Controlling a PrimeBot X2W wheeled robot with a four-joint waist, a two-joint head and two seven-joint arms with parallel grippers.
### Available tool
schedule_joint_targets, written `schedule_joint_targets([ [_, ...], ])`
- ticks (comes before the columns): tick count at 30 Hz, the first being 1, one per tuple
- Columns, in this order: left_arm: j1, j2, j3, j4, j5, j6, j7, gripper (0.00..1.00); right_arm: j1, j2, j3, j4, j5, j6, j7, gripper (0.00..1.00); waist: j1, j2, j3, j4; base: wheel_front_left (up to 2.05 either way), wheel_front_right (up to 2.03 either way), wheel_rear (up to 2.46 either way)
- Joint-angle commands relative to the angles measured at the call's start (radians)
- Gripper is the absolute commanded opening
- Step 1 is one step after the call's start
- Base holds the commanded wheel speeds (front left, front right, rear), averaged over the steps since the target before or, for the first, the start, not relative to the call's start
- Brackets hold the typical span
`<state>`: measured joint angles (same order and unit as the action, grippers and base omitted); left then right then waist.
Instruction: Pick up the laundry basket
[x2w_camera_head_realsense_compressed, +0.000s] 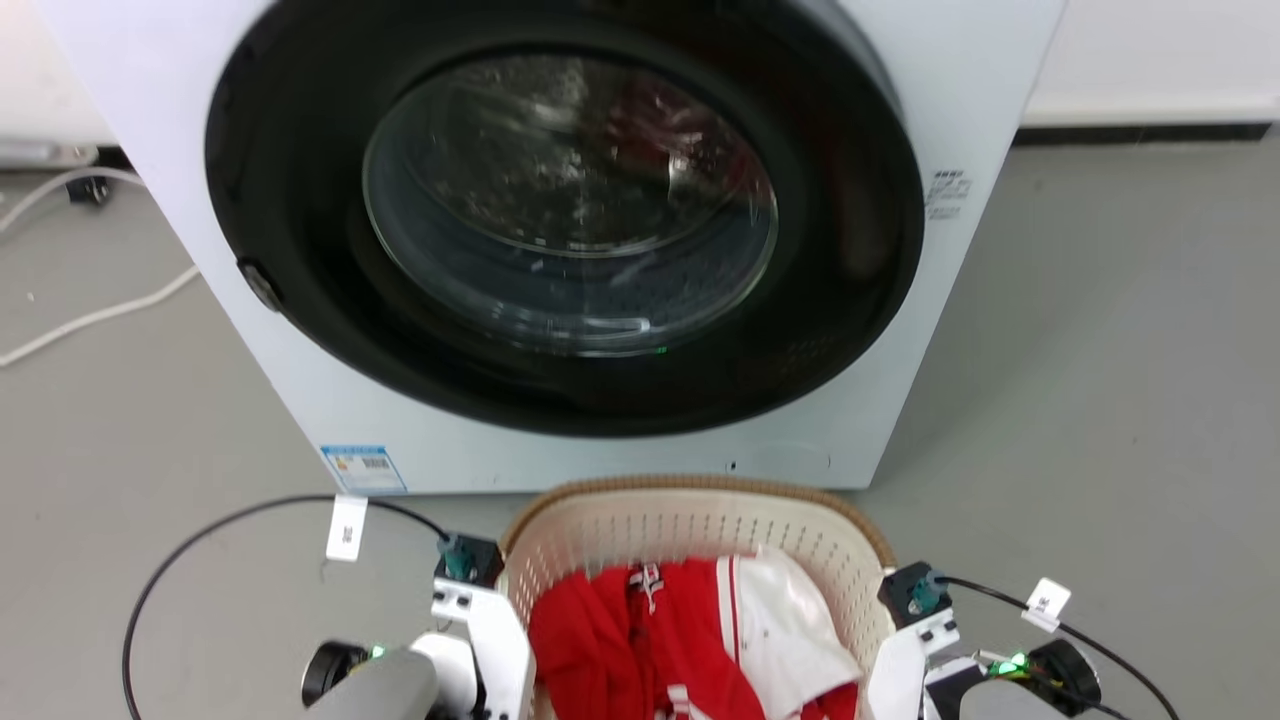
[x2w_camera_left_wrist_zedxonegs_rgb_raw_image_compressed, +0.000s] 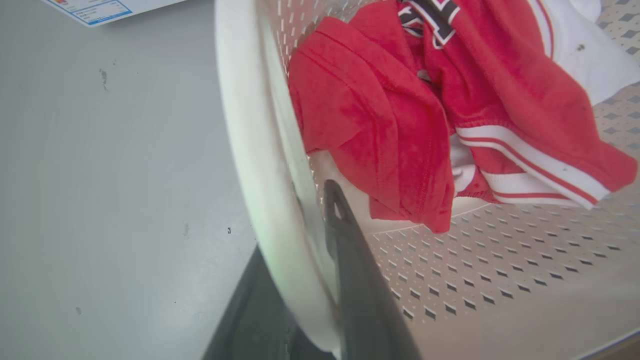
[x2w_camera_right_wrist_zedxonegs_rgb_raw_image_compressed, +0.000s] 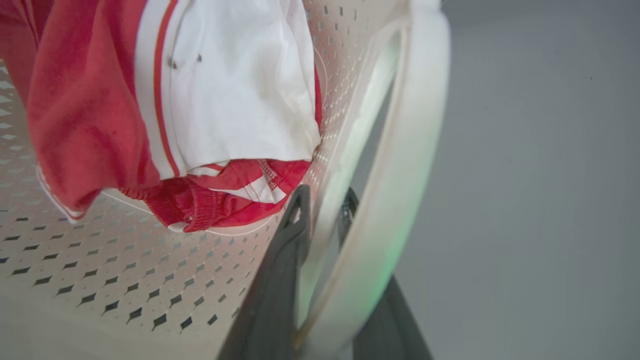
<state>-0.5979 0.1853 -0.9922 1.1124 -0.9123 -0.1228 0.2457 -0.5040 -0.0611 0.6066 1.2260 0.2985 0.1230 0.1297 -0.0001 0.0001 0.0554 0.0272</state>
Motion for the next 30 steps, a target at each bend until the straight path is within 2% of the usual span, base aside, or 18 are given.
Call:
schedule_joint_targets([
  [1, -0.004, -0.017, -0.008, -0.028, -0.013, -0.013, 0.0, 0.0, 0.024, 0.02, 0.034, -0.012, 0.007, 0.014, 0.013, 0.0, 0.0001, -0.0001, -0.031, -0.004, 0.0, 0.0, 0.0],
  [12, 0.019, -0.003, -0.071, -0.043, -0.097, -0.013, 0.05, 0.0, 0.031, 0.023, 0.132, -0.009, 0.114, 0.014, 0.043, 0.0, 0.0001, -0.0001, -0.087, -0.006, 0.0, 0.0, 0.0],
  [30, 0.018, 0.01, -0.146, -0.028, -0.18, -0.013, 0.055, 0.0, 0.016, 0.023, 0.238, 0.01, 0.225, 0.014, 0.047, 0.0, 0.0001, -0.0001, -0.108, -0.011, 0.0, 0.0, 0.0],
])
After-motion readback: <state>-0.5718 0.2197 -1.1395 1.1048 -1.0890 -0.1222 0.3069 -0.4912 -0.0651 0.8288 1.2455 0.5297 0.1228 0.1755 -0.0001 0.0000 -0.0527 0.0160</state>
